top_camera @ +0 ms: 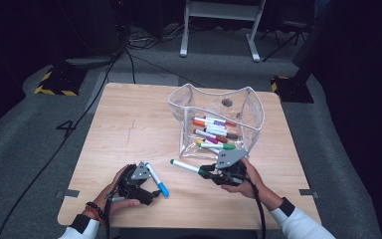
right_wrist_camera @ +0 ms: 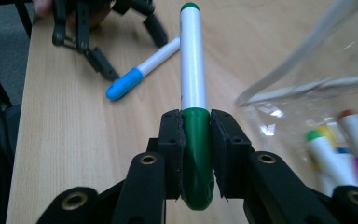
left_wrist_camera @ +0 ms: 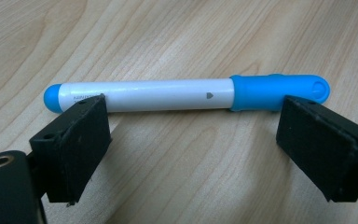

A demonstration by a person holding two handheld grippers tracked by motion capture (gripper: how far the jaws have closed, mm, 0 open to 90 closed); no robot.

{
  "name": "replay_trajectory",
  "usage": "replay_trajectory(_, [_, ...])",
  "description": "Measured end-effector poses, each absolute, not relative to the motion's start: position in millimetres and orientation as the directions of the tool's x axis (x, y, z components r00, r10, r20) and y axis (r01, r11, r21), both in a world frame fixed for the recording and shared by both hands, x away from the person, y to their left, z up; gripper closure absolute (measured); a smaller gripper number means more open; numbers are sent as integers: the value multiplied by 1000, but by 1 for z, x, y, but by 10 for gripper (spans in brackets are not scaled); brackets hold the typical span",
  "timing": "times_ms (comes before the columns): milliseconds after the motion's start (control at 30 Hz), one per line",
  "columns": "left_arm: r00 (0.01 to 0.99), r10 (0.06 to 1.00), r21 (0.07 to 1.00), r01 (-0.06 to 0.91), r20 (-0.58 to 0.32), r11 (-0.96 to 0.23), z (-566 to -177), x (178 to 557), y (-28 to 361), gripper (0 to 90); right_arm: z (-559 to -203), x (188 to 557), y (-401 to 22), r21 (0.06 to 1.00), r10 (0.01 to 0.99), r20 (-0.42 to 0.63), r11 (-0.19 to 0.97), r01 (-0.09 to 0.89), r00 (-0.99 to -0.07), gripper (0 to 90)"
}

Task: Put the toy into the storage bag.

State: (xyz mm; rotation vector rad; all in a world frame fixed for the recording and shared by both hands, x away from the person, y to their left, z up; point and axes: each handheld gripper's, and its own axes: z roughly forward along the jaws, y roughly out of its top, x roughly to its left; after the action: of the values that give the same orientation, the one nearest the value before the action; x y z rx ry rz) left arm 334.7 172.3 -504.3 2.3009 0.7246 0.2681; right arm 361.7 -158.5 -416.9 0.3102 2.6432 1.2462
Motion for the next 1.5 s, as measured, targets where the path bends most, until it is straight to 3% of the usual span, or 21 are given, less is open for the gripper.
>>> replay_trajectory(200, [822,569,679,425,-12,-599,-504,335,172,101,-347,374,-192,804,314,-196,594,31,-929,756])
replay_trajectory(433, [822,569,679,425,-13,-599,-504,335,172,101,-304,417,-217,786,397,-217,613,81,-892,756])
replay_trajectory(700, [822,569,679,425,-12,-599,-504,335,172,101,-299,463,-226,742,464,-239,654,149,-853,756])
replay_trajectory(900, [822,569,679,425,-14,-599,-504,335,172,101,-306,496,-224,703,468,-184,678,217,-864,755])
replay_trajectory(1133, [823,569,679,425,-13,-599,-504,335,172,101,-319,505,-216,614,424,-148,748,253,-894,755])
replay_trajectory(1300, [823,568,679,425,-13,-599,-504,335,172,101,-325,504,-209,539,369,-54,793,284,-928,754])
replay_trajectory(1500, [823,568,679,425,-13,-599,-504,335,172,101,-328,503,-206,510,339,-10,811,287,-941,744])
